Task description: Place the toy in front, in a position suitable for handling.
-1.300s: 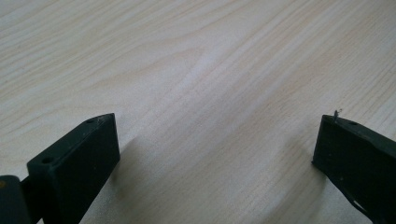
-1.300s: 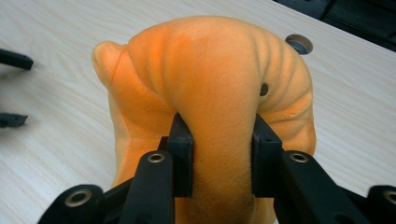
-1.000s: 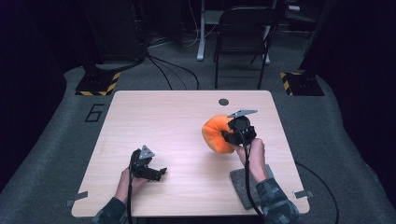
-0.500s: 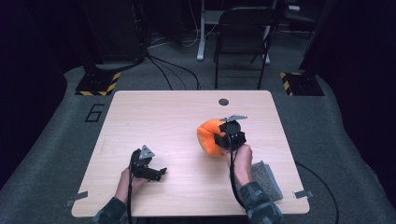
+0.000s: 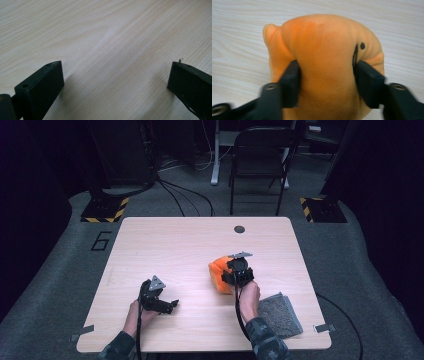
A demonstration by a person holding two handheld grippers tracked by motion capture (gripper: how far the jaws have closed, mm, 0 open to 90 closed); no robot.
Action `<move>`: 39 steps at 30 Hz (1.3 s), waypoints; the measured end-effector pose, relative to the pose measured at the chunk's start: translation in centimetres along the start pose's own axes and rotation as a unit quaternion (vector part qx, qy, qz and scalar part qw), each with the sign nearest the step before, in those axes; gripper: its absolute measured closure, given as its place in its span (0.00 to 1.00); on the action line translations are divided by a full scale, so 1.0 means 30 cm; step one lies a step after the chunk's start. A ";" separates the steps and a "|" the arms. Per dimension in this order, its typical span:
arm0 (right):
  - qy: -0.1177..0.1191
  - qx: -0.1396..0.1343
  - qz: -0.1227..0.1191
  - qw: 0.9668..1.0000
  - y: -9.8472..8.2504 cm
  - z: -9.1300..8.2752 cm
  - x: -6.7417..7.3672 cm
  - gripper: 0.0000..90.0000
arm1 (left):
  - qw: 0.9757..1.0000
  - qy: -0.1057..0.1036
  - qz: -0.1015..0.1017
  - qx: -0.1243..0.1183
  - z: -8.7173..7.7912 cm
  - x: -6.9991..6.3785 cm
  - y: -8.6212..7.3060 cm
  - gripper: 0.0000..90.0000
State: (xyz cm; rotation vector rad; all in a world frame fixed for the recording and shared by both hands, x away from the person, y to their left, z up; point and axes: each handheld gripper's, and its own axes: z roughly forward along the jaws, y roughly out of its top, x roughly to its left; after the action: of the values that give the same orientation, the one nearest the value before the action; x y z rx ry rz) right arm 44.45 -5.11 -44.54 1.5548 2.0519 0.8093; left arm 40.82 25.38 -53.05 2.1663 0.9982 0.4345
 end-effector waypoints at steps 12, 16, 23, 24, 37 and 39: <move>0.066 -0.048 -0.024 0.996 -0.006 -0.139 -0.119 0.11 | 1.000 0.000 0.000 0.000 0.000 0.000 0.000 0.00; 0.084 -0.056 -0.040 0.994 -0.030 -0.195 -0.175 0.08 | 1.000 0.000 0.000 0.000 0.000 0.000 0.000 0.00; 0.089 -0.057 -0.057 0.993 -0.092 -0.270 -0.238 0.03 | 1.000 0.000 0.000 0.000 0.000 0.000 0.000 0.00; 0.091 -0.057 -0.054 0.993 -0.104 -0.278 -0.246 0.02 | 1.000 0.000 0.000 0.000 0.000 0.000 0.000 0.00; 0.086 0.008 -0.036 0.996 -0.347 -0.265 -0.397 0.00 | 1.000 -0.001 0.002 0.001 0.000 0.001 0.001 0.00; 0.081 0.017 -0.033 0.996 -0.378 -0.256 -0.402 0.00 | 1.000 -0.001 0.001 0.001 0.000 0.001 0.001 0.00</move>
State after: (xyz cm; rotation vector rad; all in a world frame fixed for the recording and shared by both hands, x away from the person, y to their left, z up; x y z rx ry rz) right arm 34.70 -20.39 -46.68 1.4736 2.2288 0.9066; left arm 40.87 25.38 -53.03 2.1695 0.9952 0.4326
